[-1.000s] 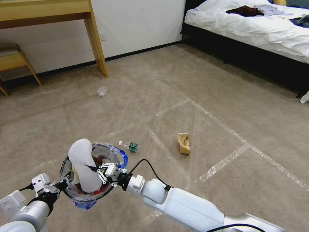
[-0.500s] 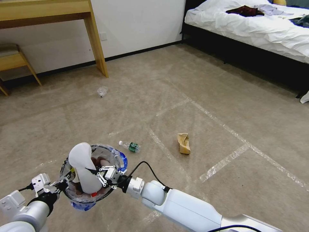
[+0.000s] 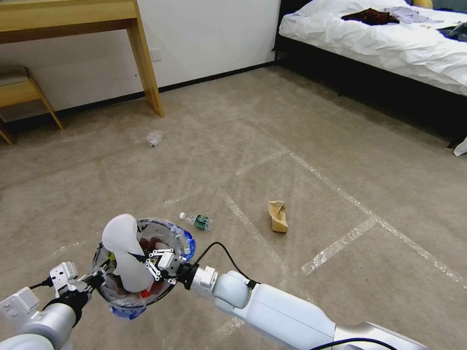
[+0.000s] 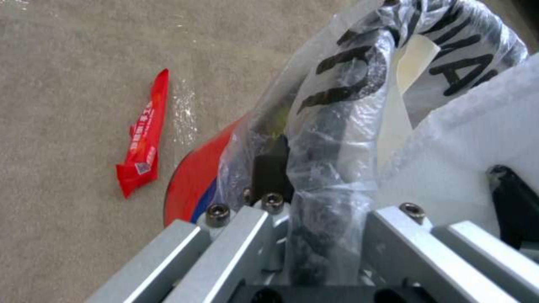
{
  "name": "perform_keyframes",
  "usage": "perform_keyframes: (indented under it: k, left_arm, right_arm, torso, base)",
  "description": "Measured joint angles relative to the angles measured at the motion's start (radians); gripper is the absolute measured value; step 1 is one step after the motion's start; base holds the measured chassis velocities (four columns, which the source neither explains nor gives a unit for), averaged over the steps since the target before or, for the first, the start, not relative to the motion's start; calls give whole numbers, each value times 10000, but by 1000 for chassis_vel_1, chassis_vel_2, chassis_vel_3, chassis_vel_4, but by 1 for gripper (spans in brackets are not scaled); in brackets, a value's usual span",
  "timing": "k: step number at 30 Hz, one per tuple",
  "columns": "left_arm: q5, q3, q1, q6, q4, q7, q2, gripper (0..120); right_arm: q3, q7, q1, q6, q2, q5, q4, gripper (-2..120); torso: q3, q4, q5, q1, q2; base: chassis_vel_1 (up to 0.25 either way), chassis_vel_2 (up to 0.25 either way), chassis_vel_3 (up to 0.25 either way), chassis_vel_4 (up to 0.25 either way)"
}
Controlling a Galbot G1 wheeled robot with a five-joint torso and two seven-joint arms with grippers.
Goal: Pick up the trash bin and place the garbage on the floor into it.
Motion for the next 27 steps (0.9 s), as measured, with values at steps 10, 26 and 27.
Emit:
perform_keyframes:
  k: [10, 26, 27]
  left_arm:
    - [18, -26, -12, -3, 77, -26, -11, 1]
    - [23, -44, -62, -3, 194, -27, 61, 1]
    - [28, -35, -74, -3, 209, -27, 62, 1]
  right_arm:
    - [6, 54, 145, -126, -152, 194, 244, 44]
    - [95, 78, 190, -214, -396, 285, 478, 99]
    - [106, 80, 191, -223, -421, 298, 505, 99]
  torso:
    - [0, 0, 0, 0, 0]
    - [0, 0, -1, 0, -1]
    - [0, 0, -1, 0, 0]
  base:
    - [0, 0, 0, 0]
    - [0, 0, 0, 0]
    - [0, 0, 0, 0]
